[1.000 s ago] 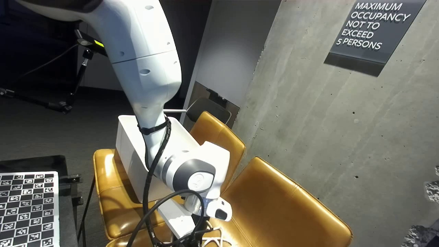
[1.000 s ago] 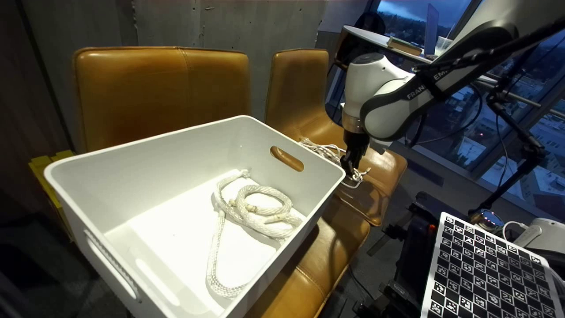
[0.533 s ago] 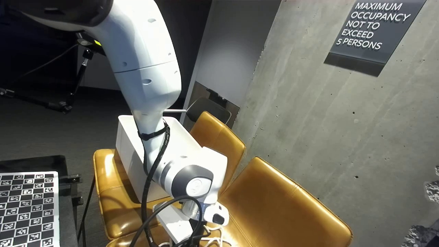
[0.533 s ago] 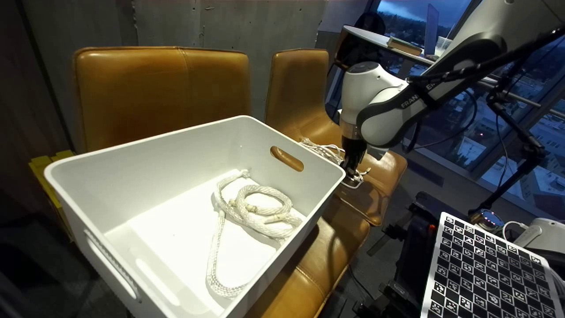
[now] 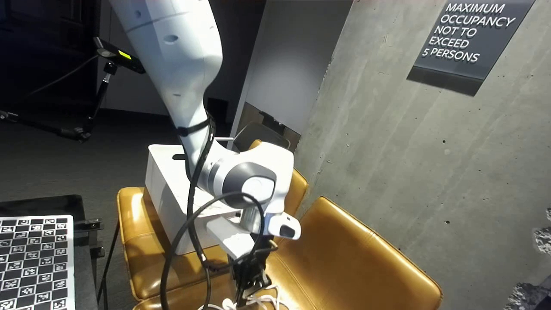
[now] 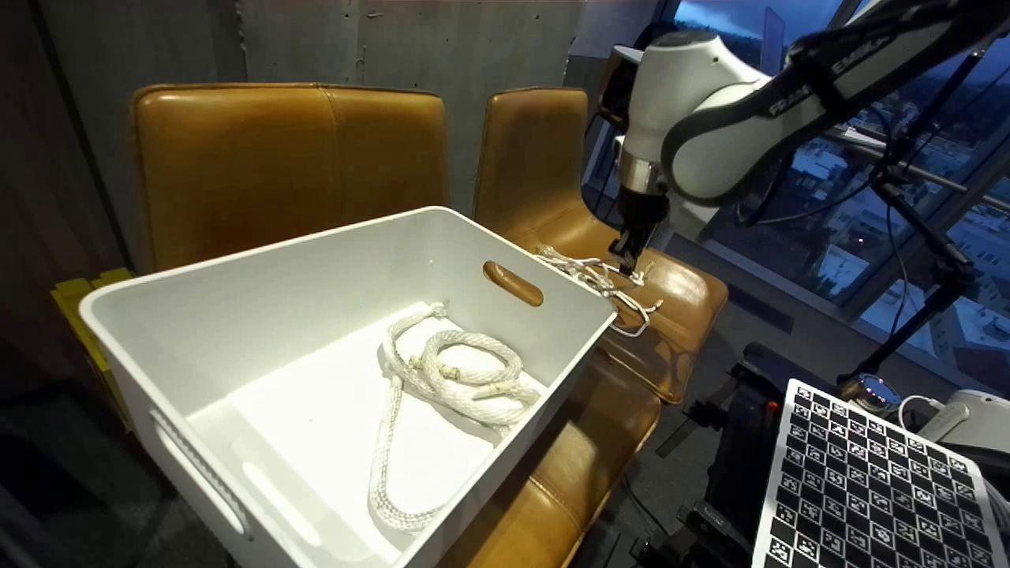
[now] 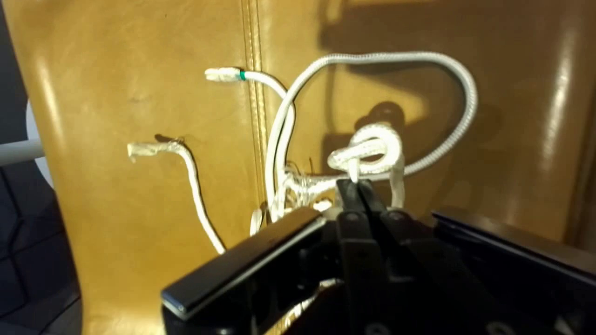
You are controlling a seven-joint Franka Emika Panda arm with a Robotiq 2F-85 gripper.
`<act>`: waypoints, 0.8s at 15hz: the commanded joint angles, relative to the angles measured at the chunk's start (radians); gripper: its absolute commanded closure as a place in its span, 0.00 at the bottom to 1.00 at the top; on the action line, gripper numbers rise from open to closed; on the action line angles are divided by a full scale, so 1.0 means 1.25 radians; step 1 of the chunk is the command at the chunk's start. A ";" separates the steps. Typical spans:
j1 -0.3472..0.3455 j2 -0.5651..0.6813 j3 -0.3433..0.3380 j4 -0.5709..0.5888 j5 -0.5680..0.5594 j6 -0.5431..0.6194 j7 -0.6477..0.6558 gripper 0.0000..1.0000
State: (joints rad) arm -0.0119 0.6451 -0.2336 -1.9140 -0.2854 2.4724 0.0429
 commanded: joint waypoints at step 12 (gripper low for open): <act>0.046 -0.556 0.162 -0.095 0.015 -0.126 0.002 0.99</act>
State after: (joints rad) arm 0.0237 0.0763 -0.0866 -1.9886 -0.2811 2.3408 0.0445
